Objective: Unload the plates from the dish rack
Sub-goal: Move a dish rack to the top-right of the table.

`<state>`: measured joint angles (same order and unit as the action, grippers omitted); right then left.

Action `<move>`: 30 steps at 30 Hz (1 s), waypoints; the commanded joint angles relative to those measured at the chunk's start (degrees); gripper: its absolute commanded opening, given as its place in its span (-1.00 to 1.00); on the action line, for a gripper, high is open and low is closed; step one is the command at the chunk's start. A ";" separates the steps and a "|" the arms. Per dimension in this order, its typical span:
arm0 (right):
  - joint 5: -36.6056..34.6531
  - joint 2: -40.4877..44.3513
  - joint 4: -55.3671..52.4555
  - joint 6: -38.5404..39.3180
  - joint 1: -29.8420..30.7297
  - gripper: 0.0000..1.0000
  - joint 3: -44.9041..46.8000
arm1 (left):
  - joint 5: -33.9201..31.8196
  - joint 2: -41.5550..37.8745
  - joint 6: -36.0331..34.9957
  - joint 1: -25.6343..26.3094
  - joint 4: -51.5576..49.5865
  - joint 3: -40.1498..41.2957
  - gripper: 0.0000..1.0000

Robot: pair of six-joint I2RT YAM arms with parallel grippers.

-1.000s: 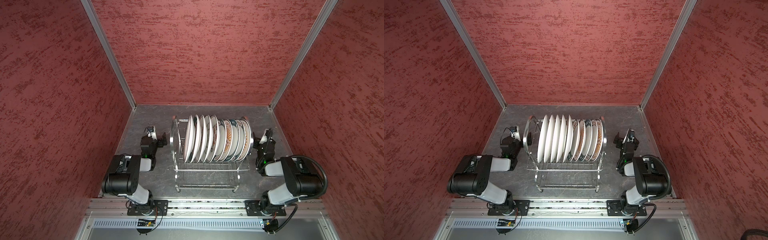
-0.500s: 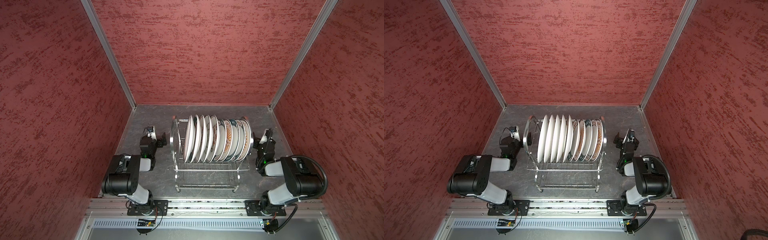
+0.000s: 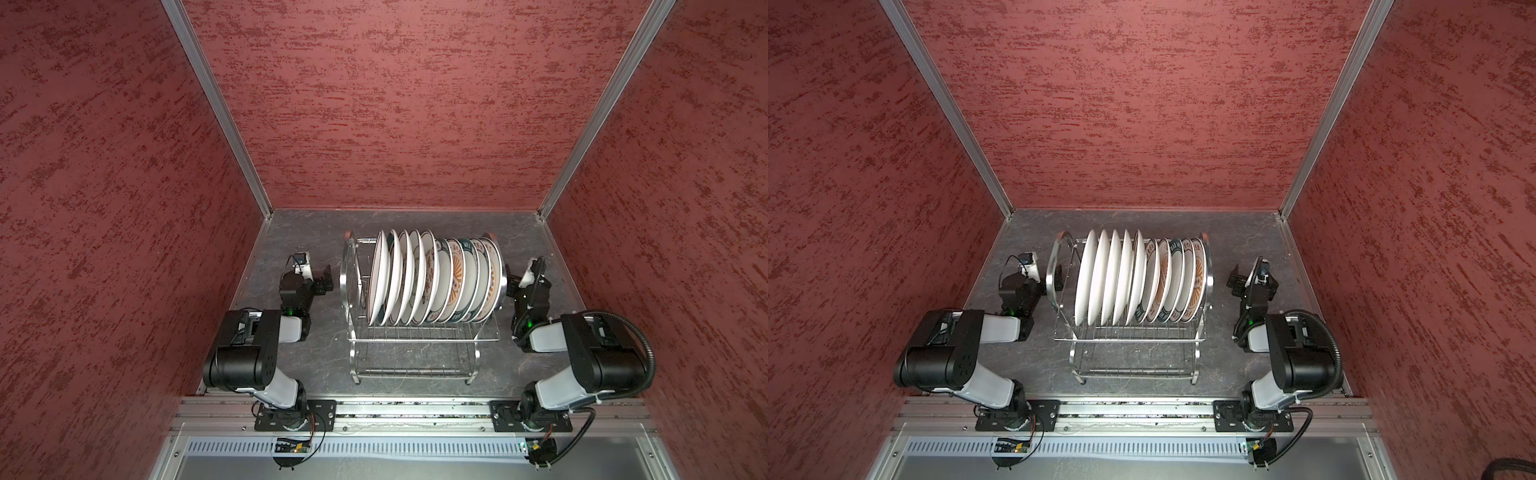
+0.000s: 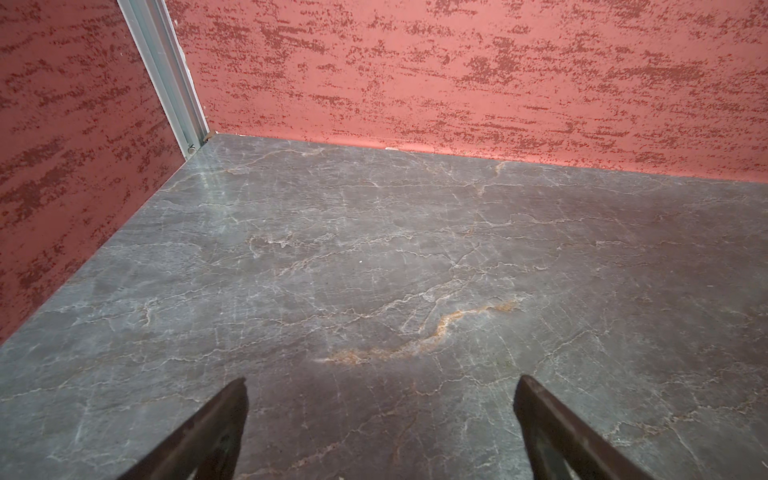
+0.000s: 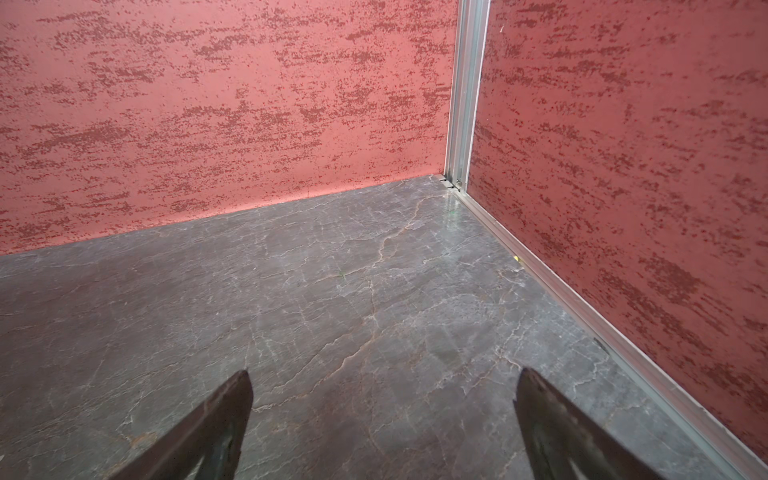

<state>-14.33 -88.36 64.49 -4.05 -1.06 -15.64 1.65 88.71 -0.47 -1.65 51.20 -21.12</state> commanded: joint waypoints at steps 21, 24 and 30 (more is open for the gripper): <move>-4.23 18.03 -27.90 -4.69 -0.39 0.98 -7.04 | -11.61 -10.05 -1.25 4.62 -17.47 -6.48 0.99; -2.39 20.91 -38.15 -6.83 -0.35 0.98 -10.25 | -13.79 -13.67 1.13 5.39 -26.88 -8.55 0.99; 0.92 27.41 -57.79 -10.81 -0.39 0.98 -16.37 | -14.93 -20.30 10.65 5.69 -51.92 -16.99 0.99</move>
<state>-15.55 -63.81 20.23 -11.70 -1.08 -28.95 -11.29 71.07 4.51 3.79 14.87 -34.26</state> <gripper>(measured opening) 0.989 0.994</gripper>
